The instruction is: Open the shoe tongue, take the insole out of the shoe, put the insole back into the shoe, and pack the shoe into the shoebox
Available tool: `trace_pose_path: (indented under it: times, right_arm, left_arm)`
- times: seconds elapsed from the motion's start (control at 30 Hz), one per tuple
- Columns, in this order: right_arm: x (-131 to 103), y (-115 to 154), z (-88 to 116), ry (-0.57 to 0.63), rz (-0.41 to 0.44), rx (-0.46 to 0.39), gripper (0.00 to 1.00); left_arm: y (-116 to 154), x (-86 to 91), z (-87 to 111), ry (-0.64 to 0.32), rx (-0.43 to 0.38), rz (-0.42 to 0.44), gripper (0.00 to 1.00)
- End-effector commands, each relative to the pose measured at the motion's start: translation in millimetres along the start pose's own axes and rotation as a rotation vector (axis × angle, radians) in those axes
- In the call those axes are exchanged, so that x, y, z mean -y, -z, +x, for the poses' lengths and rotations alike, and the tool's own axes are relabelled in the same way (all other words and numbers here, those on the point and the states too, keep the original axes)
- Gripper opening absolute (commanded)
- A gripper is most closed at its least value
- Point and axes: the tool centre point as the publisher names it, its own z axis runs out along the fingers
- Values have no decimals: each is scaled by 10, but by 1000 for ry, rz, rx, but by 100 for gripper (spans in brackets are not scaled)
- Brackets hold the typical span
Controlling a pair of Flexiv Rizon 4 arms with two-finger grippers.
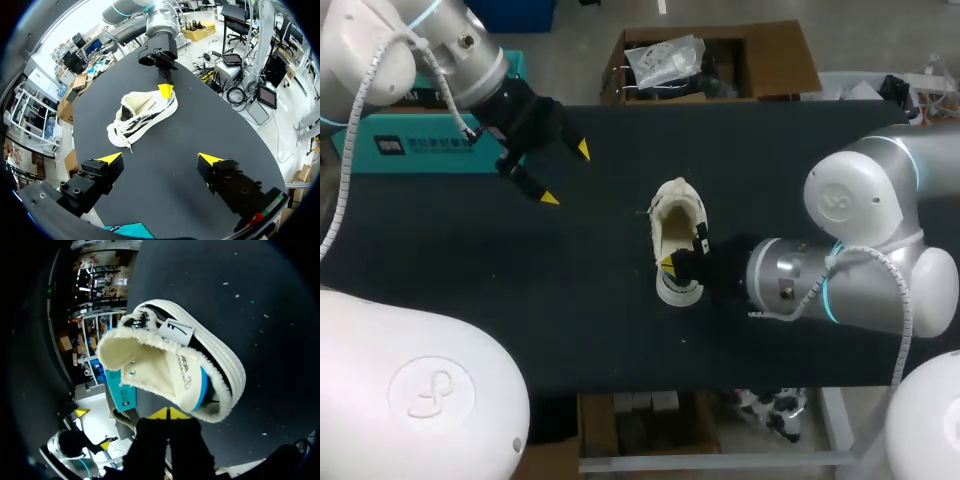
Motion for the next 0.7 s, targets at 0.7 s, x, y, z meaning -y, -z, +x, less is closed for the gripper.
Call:
trace_pose_path:
  times: [0.7]
  right_arm:
    - [-291,-424,-333,-55,-70,107,0]
  left_arm:
    - [2,15,27,1,6,-4,100]
